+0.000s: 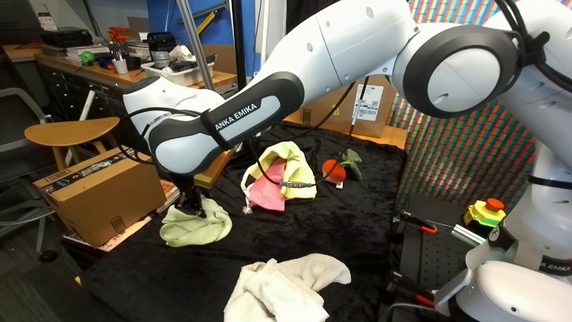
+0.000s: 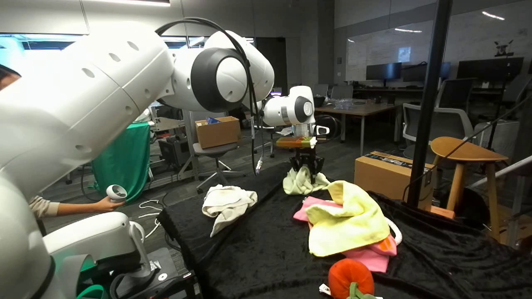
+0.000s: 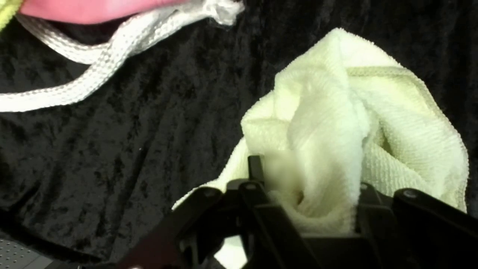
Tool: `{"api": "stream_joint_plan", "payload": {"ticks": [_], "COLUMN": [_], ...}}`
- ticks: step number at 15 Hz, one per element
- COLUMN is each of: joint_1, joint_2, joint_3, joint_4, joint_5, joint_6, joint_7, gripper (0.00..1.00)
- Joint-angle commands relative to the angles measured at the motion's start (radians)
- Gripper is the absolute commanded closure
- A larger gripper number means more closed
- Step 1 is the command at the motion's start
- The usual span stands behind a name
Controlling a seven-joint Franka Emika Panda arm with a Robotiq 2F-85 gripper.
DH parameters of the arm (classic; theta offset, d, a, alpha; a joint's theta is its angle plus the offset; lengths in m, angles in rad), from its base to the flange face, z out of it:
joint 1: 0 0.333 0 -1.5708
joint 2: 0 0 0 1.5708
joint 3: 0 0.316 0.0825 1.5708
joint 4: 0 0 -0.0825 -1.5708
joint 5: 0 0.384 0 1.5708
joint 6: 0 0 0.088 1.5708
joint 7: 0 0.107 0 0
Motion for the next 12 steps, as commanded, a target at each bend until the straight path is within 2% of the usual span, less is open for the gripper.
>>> {"api": "stream_joint_plan", "payload": {"ticks": [1,2,4,6,12], "joint_1": [-0.002,-0.002,0.001,0.000,-0.026], "joint_2": [-0.014,-0.031,-0.079,-0.124,-0.360], "joint_3": [0.007,0.007,0.009,0.013,0.026], "joint_4": [0.013,-0.004,-0.052,-0.096,-0.347], "joint_5": [0.012,0.010,0.003,0.002,0.021], "joint_6": [-0.039,-0.038,-0.031,-0.028,0.005], "joint_7": [-0.004,-0.004,-0.006,-0.008,-0.001], "gripper": [0.89,0.95,1.00,0.97,0.97]}}
